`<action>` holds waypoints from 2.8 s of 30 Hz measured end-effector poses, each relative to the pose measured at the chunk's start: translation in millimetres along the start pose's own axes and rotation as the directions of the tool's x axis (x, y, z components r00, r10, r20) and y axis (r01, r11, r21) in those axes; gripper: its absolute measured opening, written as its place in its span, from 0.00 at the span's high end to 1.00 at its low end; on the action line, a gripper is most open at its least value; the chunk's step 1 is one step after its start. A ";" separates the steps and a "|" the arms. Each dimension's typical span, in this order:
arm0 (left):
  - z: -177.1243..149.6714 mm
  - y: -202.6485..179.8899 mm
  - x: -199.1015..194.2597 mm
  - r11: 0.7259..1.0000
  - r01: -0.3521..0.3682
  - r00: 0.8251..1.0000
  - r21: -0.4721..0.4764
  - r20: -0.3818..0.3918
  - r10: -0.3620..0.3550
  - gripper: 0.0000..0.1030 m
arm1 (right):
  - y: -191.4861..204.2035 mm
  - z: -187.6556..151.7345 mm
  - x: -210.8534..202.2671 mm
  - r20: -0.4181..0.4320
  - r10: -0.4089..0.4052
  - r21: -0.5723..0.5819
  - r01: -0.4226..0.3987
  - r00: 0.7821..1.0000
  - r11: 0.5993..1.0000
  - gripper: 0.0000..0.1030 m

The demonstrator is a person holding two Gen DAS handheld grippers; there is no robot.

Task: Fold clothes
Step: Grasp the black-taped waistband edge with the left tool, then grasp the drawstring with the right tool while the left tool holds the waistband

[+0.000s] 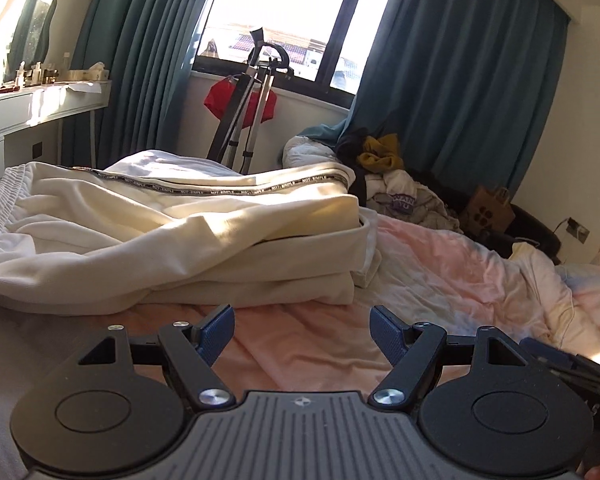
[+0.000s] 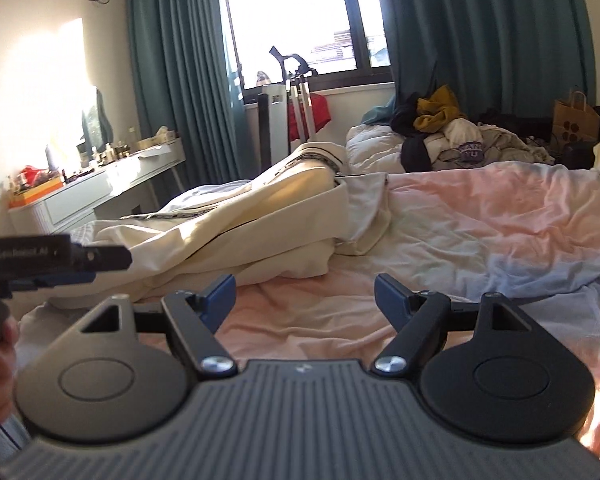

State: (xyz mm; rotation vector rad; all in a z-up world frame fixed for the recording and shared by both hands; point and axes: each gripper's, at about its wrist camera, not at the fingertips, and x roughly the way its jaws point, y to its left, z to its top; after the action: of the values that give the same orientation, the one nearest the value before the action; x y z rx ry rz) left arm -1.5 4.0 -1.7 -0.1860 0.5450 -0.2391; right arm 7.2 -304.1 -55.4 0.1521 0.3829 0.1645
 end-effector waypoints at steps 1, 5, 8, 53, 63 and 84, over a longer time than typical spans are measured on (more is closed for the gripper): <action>-3.0 -1.8 5.0 1.000 -0.006 1.000 0.012 -0.008 0.006 0.26 | -3.3 -0.5 0.0 0.006 -0.008 0.005 0.008 1.000 1.000 0.24; 8.0 -6.8 34.0 0.998 -0.019 1.000 0.066 -0.011 0.020 0.26 | -9.2 0.6 2.2 -0.001 -0.016 0.006 0.016 1.000 1.000 0.24; 16.9 -10.4 56.0 0.994 -0.029 0.999 0.107 -0.012 0.030 0.26 | -14.1 3.6 -1.9 -0.024 -0.040 0.032 0.040 0.999 0.999 0.24; 20.8 -43.9 56.4 0.955 0.212 0.972 0.206 0.059 -0.228 0.98 | -93.4 -7.1 48.3 -0.058 0.018 0.310 0.001 0.998 0.951 0.25; 0.5 17.8 37.8 0.962 0.272 0.958 0.028 0.082 -0.273 0.97 | -98.7 23.0 70.5 -0.050 0.129 0.492 -0.088 0.990 0.866 0.26; -17.8 57.6 130.6 0.876 0.465 0.885 -0.128 0.045 -0.464 0.97 | -154.1 96.2 358.1 -0.319 -0.105 0.470 0.253 0.942 0.845 0.73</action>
State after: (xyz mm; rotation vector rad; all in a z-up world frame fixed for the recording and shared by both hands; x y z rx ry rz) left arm 107.4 21.4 -94.2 -0.4533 0.4973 -0.6719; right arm 391.7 -398.3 -122.9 0.6180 0.7216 -0.1110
